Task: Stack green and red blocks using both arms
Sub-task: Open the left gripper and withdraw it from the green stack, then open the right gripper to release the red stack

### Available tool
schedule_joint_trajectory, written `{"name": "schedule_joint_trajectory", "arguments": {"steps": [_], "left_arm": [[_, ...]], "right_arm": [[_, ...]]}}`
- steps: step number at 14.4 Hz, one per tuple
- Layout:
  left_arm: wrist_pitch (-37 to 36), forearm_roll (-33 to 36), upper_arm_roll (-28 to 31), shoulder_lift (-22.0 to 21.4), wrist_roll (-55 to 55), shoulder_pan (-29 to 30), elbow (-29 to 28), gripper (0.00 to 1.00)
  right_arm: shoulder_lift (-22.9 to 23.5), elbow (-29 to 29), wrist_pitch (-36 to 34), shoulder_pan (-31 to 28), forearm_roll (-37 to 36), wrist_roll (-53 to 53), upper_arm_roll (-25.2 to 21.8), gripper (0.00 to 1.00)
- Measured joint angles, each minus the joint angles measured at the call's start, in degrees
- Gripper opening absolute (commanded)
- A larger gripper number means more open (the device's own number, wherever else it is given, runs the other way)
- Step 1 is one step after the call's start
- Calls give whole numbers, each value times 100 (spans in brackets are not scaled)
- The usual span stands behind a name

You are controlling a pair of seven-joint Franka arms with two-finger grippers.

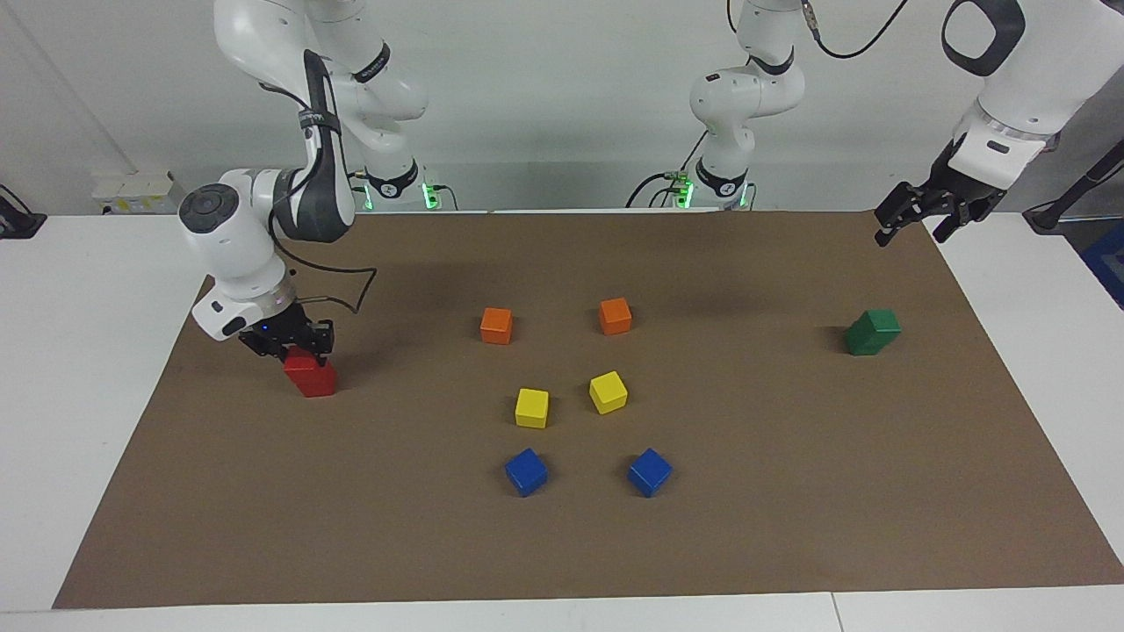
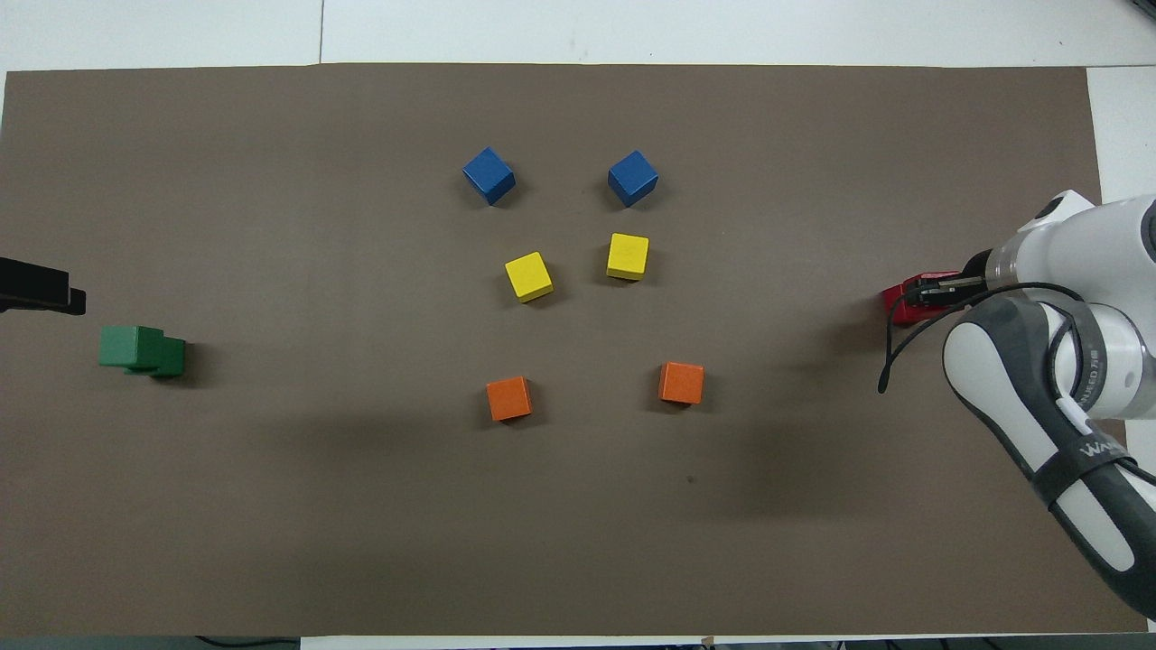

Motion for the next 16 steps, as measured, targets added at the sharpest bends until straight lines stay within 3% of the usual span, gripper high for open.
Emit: {"name": "schedule_joint_trajectory", "arguments": {"steps": [13,14,16], "left_arm": [[-33,5,-6,-44,-216,-257,44,100],[-33,12,-6,-44,-217,-257,49,100],[-45,75,-5,-44,-217,-258,129,100]], "right_arm": [[-1,-70,70,0,0,-1,-1,0],[-1,-70,71,0,0,-19,-1,4],[0,-78,114,0,0,-73,-1,37]]}}
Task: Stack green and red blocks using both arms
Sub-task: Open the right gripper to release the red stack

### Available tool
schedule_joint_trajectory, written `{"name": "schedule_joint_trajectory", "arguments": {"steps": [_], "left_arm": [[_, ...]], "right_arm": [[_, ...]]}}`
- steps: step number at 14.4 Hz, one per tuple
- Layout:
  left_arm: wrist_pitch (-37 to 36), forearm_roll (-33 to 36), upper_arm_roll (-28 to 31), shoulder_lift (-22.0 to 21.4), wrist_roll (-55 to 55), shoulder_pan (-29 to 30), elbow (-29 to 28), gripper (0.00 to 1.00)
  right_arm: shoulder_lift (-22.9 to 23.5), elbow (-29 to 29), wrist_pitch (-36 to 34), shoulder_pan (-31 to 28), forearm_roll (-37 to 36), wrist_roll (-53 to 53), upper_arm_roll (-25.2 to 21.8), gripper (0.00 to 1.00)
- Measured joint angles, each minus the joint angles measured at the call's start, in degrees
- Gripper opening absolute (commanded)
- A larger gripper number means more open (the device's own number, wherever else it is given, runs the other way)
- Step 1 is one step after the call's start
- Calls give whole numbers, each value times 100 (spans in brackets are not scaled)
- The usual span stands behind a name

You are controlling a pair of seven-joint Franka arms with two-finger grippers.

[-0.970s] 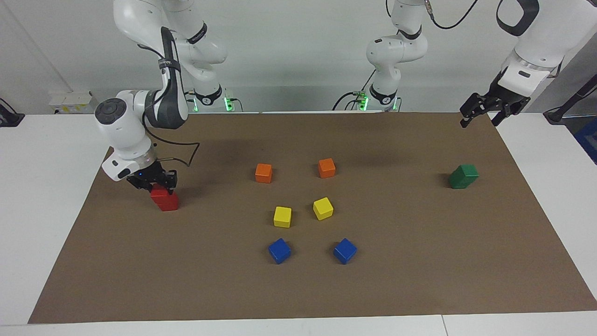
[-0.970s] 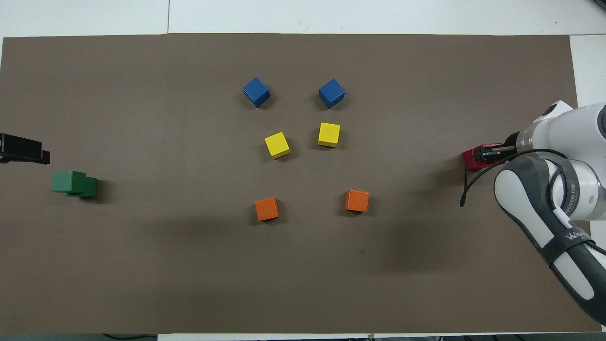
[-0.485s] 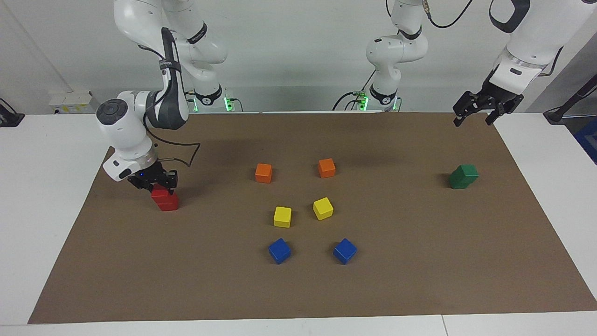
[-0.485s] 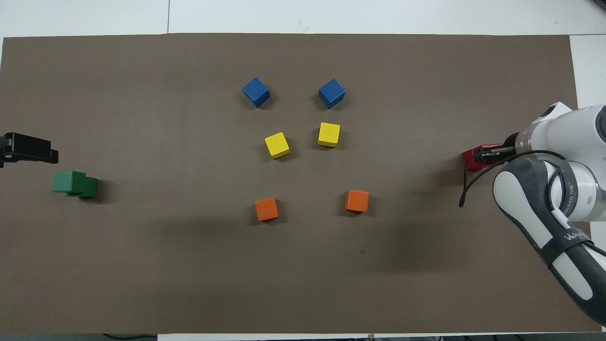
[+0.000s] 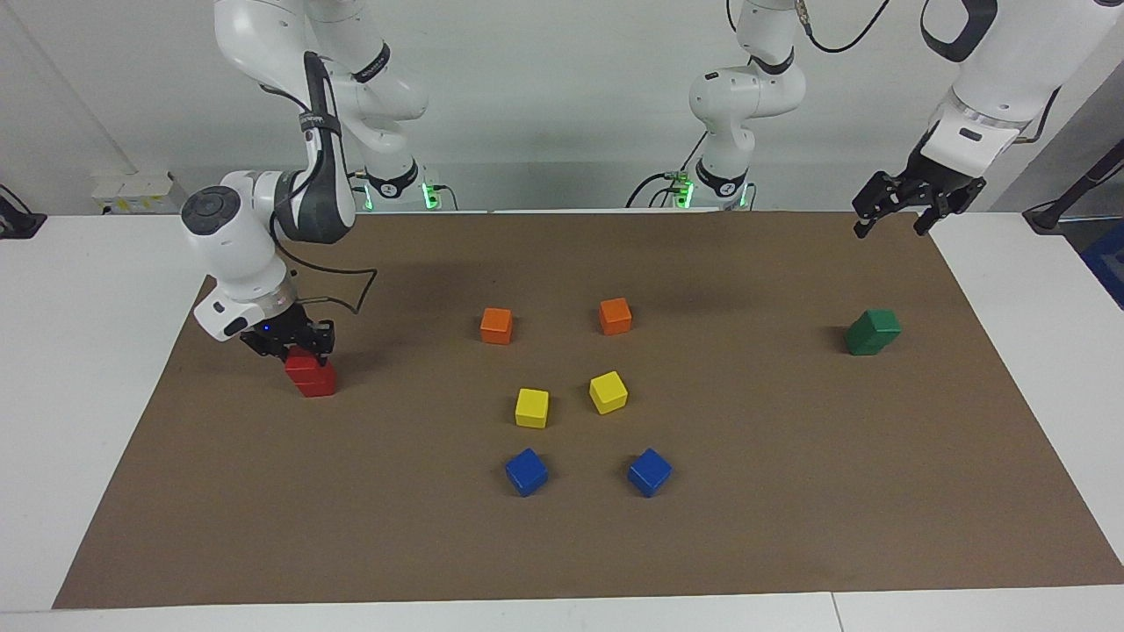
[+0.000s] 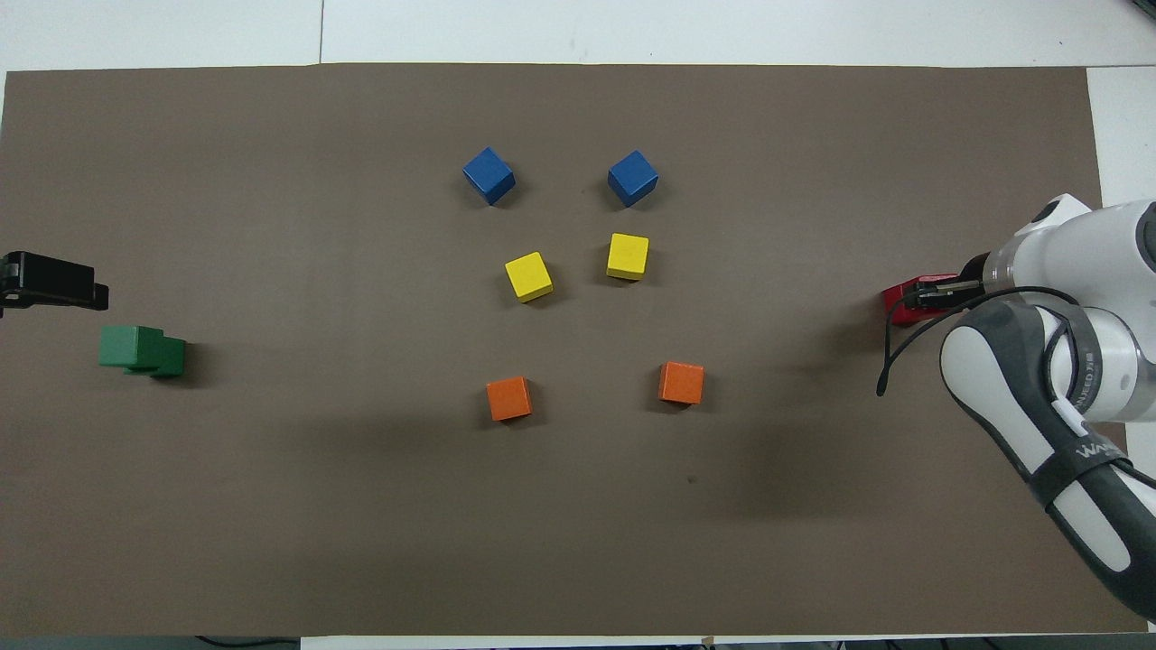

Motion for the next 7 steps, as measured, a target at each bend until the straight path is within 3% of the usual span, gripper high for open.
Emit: {"name": "schedule_joint_trajectory", "arguments": {"steps": [3,4,7], "left_arm": [[-108,37,7,0,-2,0,149,100],[-127,38,7,0,-3,0,167,100],[-143,39,13,2,-3,0,171,100]], "right_arm": [[1,-33,138,0,0,-13,0,94],[1,-42,146,0,0,-13,-1,100],[1,-50,160,0,0,-14,-2,100]]}}
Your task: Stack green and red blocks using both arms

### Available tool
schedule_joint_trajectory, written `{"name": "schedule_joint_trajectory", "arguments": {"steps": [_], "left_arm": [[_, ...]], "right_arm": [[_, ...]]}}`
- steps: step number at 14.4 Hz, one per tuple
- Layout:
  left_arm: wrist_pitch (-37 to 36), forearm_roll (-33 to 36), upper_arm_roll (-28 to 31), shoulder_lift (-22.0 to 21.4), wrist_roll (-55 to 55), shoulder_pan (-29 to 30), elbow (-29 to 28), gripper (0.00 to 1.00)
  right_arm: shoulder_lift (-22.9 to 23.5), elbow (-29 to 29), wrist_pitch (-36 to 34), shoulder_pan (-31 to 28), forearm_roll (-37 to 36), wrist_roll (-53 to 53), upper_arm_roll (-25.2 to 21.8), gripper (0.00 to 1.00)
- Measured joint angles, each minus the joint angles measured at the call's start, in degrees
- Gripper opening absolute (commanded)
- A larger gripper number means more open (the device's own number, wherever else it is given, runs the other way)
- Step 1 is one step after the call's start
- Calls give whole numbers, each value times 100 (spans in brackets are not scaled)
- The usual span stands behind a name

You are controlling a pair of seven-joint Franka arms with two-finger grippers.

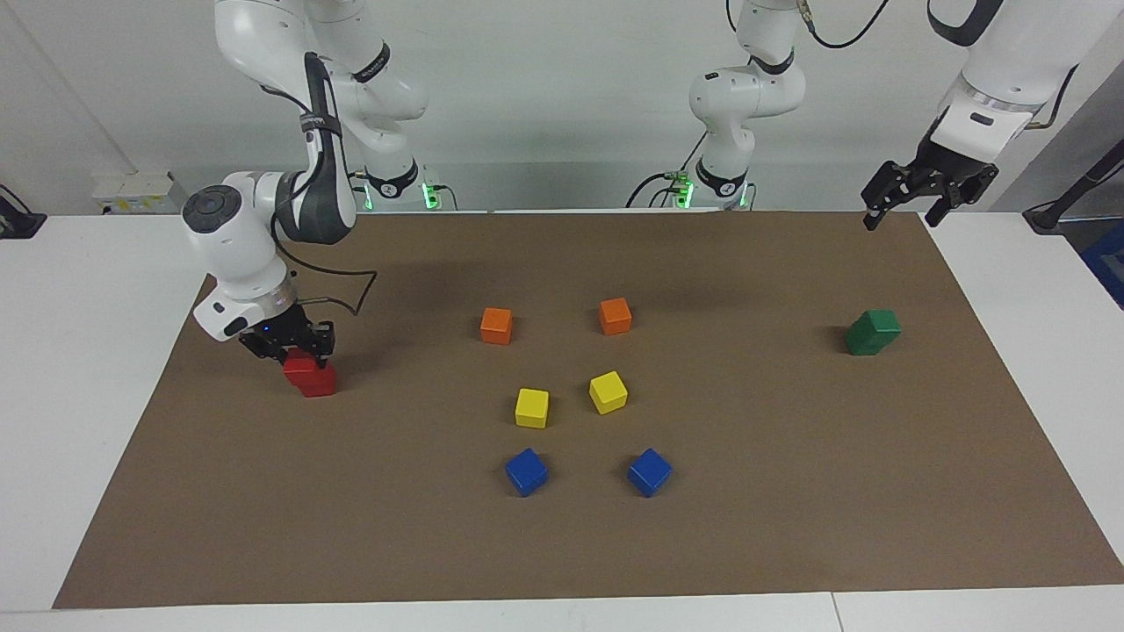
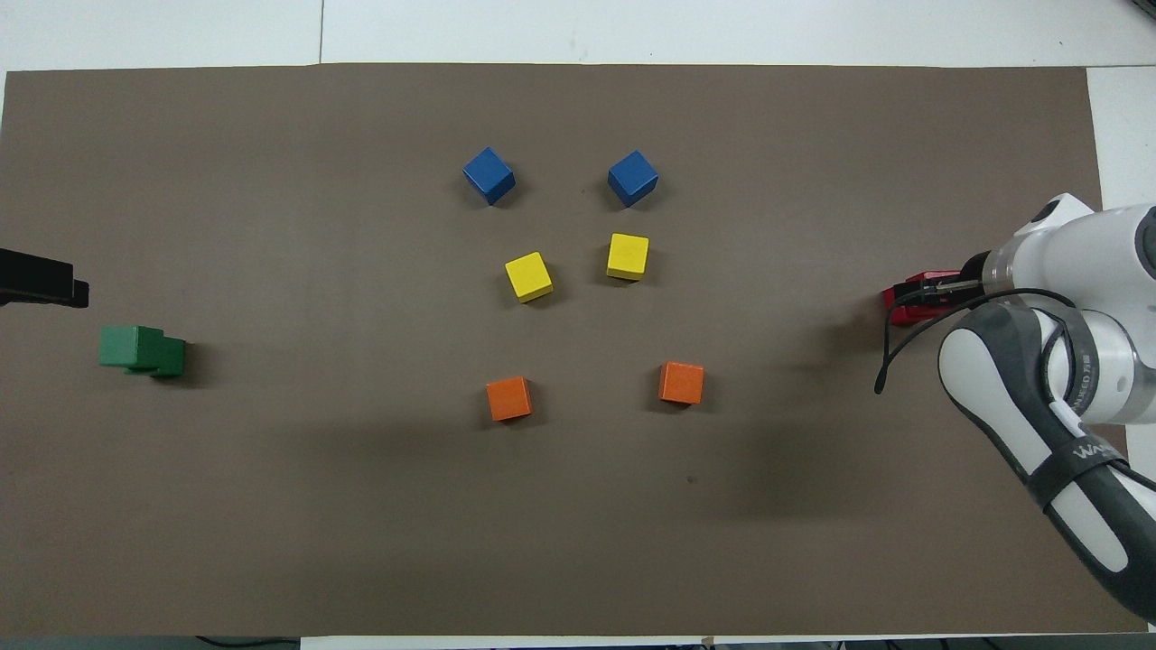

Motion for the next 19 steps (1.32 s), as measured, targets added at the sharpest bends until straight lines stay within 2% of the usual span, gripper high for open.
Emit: {"name": "schedule_joint_trajectory", "arguments": {"steps": [5,9,13,19], "left_arm": [[-2,0,22,28,0,-11,0,100],[-1,0,23,30,0,-23,0,100],[0,0,23,59,0,-25,0,100],[1,0,23,44,0,-27,46,100]], "right_arm": [[0,-5,-75,-2,0,0,-3,100],[-104,164,-605,7,0,56,9,100],[-625,544,-1556,90,8,93,28,100],[-1551,661,-2656,326,220,172,52,100]]}}
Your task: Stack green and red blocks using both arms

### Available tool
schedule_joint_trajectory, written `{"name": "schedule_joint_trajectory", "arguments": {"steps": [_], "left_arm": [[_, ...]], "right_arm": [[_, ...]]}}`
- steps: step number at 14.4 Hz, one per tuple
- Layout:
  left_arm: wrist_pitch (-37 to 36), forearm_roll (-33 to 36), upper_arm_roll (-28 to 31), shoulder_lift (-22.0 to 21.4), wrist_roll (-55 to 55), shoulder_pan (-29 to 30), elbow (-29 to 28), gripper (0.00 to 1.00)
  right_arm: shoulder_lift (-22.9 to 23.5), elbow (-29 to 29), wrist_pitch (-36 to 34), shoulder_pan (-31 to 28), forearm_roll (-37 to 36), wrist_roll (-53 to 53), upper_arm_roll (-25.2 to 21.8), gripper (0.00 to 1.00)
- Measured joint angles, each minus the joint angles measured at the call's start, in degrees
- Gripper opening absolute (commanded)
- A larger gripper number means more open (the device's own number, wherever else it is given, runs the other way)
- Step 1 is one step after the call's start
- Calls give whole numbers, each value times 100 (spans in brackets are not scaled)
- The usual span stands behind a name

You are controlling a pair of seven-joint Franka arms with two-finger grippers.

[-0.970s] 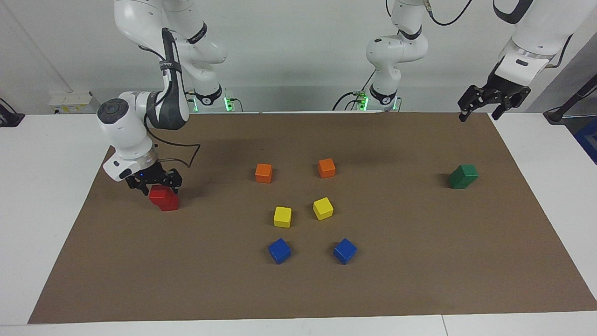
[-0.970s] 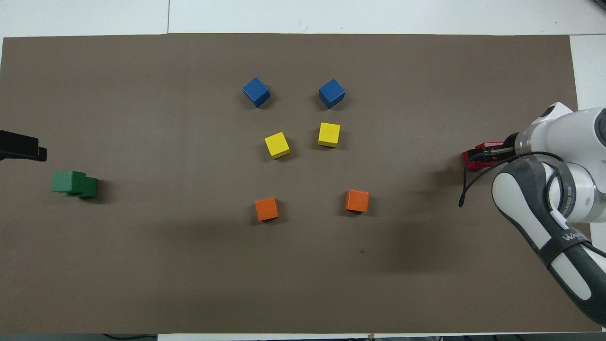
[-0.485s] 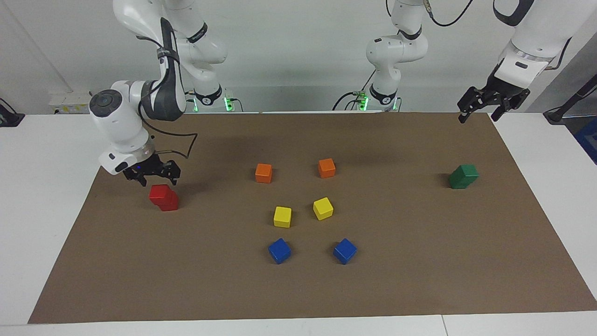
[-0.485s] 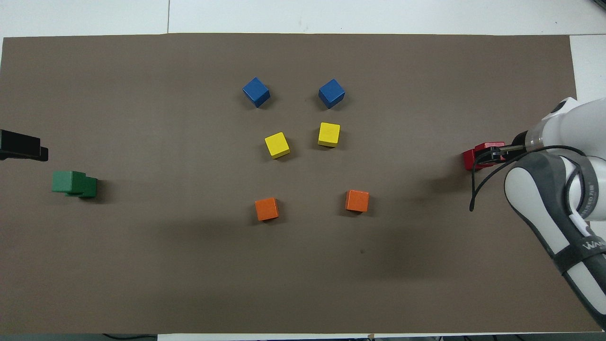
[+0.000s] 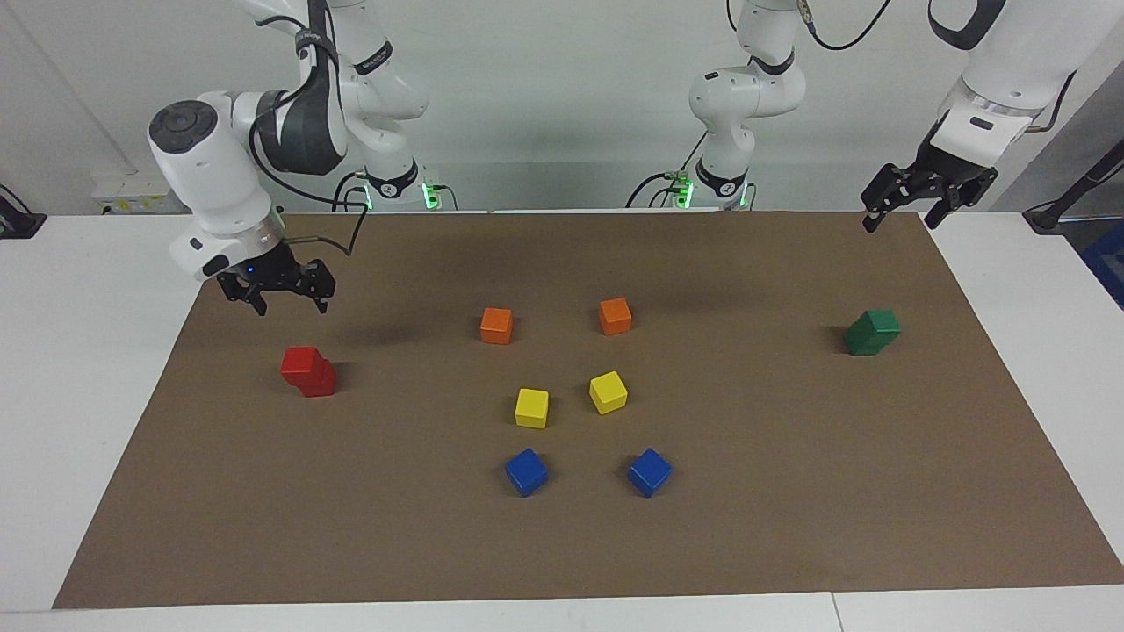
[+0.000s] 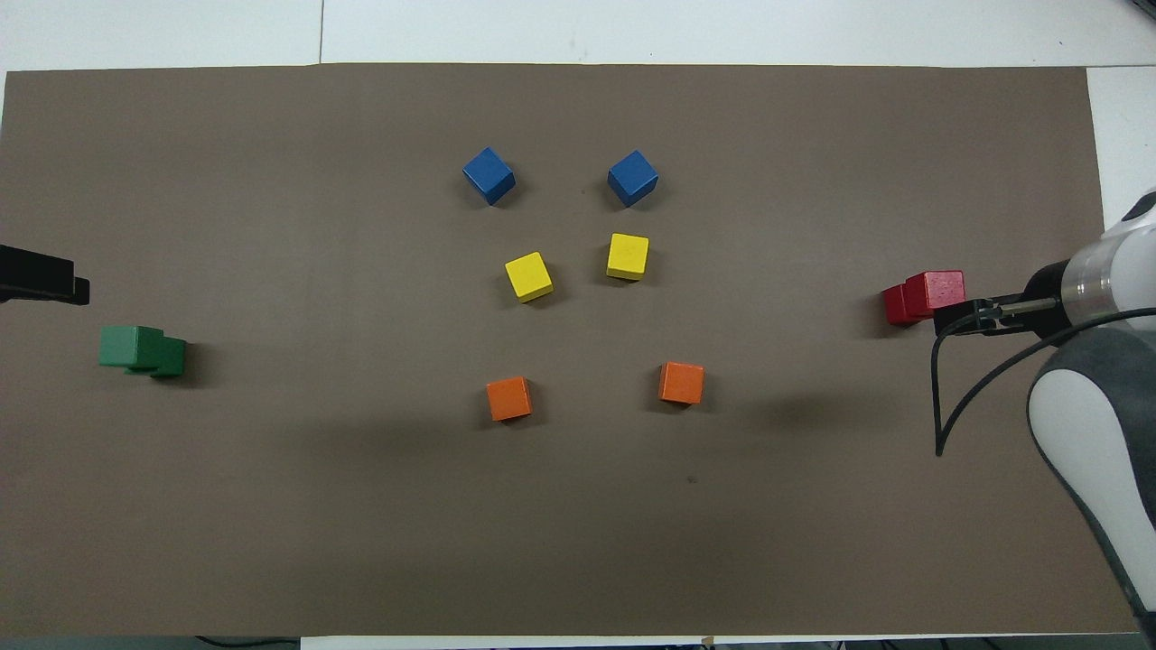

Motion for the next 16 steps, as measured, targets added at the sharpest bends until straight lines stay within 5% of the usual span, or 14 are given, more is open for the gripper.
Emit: {"name": "schedule_joint_trajectory", "arguments": {"steps": [6,16], "left_arm": [[0,0,5,0,0,0,0,100],[-63,0,-25,-3,-4,-2,0,100]], "right_arm": [[-176,957,-1327,26,5,8,7,100],[517,1811,-1530,167,5,147,20,100]]}}
